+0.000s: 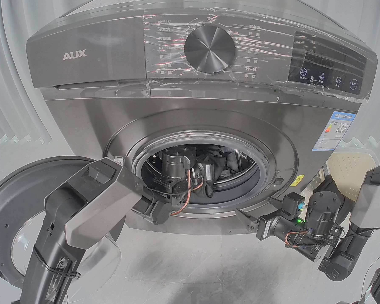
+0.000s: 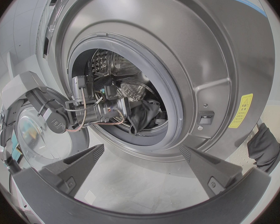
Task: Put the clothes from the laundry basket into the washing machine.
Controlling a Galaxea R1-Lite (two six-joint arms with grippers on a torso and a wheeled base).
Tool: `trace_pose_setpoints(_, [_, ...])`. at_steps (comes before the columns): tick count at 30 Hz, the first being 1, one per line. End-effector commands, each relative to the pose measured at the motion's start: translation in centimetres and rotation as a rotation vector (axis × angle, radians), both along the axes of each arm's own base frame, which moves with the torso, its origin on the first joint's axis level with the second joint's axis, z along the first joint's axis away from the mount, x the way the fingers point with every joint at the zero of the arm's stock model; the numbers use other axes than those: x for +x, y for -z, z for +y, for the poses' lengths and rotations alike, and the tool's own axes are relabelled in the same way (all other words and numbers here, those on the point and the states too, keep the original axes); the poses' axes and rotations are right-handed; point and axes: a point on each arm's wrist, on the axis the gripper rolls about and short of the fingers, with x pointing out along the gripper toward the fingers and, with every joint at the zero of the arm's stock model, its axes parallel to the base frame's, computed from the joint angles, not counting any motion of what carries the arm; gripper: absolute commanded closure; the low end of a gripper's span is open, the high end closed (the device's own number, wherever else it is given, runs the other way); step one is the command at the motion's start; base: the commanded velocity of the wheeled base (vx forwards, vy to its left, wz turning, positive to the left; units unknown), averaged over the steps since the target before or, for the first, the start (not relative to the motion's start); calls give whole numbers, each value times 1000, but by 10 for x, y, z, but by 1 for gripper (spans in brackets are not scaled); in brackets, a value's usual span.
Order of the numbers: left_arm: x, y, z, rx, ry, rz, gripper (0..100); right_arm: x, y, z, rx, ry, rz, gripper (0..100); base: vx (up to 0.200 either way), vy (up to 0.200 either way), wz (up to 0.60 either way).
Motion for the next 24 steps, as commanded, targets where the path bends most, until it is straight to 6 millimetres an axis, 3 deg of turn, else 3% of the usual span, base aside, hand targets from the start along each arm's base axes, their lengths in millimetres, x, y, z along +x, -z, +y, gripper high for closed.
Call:
trace_pose_setpoints(1, [22,-3,3,-56,-48,-92,100,0,0,0,0,-1,0,0,0,0,0])
trace_pose_setpoints(17, [36,4,7,-68,-85,-116,100,0,1,0,-3,-1,4,0,0,0,0])
trace_pose_setpoints(24, [42,-3,9,-82,-96,-132,100,0,1,0,-3,1,4,0,0,0,0])
